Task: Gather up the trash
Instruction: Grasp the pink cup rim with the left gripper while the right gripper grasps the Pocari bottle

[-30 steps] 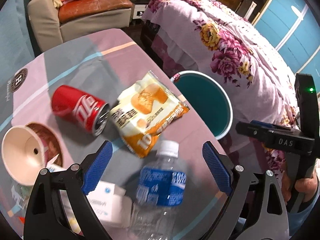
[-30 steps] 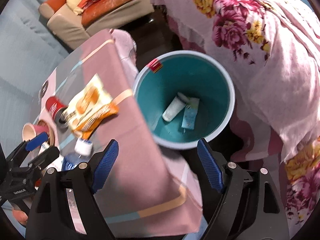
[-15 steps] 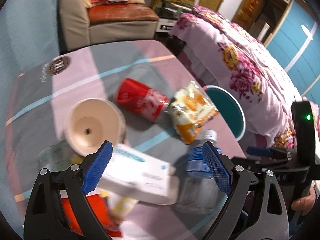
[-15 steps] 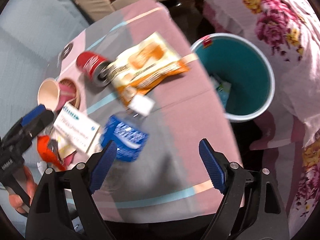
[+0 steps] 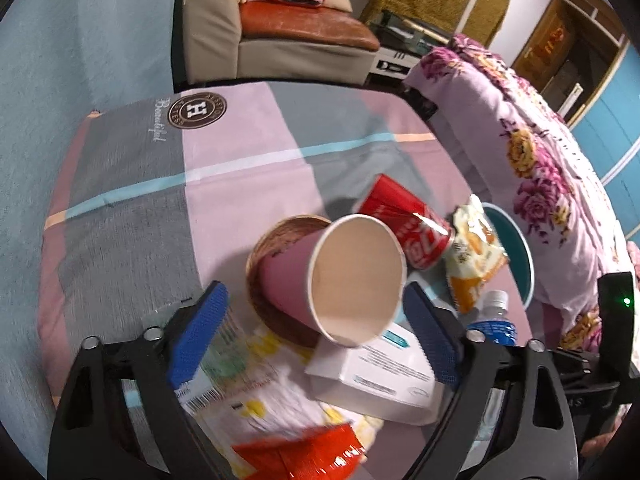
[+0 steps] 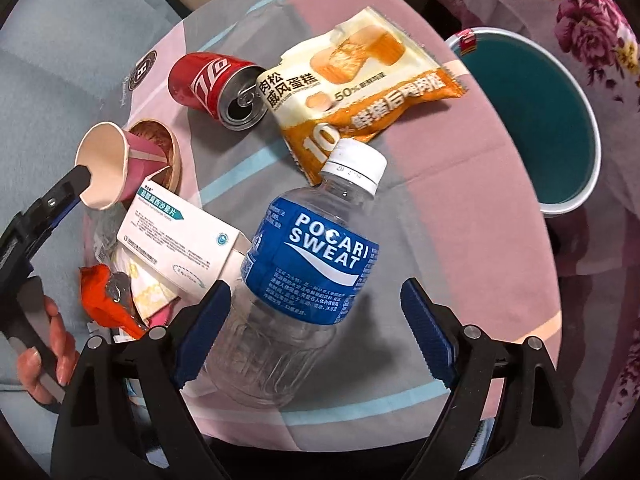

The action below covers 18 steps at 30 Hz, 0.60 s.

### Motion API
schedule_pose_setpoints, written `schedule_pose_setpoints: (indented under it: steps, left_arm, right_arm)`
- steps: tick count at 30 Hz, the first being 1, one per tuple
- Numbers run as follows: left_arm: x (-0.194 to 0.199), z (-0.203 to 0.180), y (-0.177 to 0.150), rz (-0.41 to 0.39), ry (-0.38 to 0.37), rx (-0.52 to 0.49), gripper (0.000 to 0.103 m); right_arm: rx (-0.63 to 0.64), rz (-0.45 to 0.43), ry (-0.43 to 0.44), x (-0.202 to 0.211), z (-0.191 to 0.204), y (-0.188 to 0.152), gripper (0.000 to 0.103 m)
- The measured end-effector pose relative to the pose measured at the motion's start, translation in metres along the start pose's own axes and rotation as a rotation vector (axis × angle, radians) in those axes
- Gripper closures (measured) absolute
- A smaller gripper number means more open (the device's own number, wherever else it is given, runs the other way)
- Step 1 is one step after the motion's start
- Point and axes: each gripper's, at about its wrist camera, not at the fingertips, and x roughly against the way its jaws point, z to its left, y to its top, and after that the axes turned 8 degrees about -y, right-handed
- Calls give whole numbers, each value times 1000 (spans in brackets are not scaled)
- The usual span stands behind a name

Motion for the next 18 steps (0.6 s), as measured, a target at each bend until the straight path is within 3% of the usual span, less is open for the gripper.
schedule_pose_setpoints:
  steps: [1,4,6,8,12,13,16,18]
  left_arm:
    - [-3,1,2,6,3,-3,22]
    - [-14,3,5,37,11,-16,48]
    - [-22,5,5,65,16,-16,71]
    - [-28,6,1,83,22,-19,77]
    - [-38,13,-7,121,29,-8,78]
    - [-39,14,-8,125,31,-5,78]
    - [-38,13,-10,118,40,-4,92]
    - [-31,12,-11,92,45,-2,96]
  right_arm:
    - [3,5,3,-2,2,1,20]
    - [4,30,26,-10,8,2,20]
    - [2,38,32,-15,10,3,20]
    - [-8,41,36,-18,9,4,20]
    - [-26,36,57,-24,5,7,21]
    - [-21,32,53,-25,5,7,31]
    - [14,6,66,-21,7,4,31]
    - [34,-19,61,-13,7,1,32]
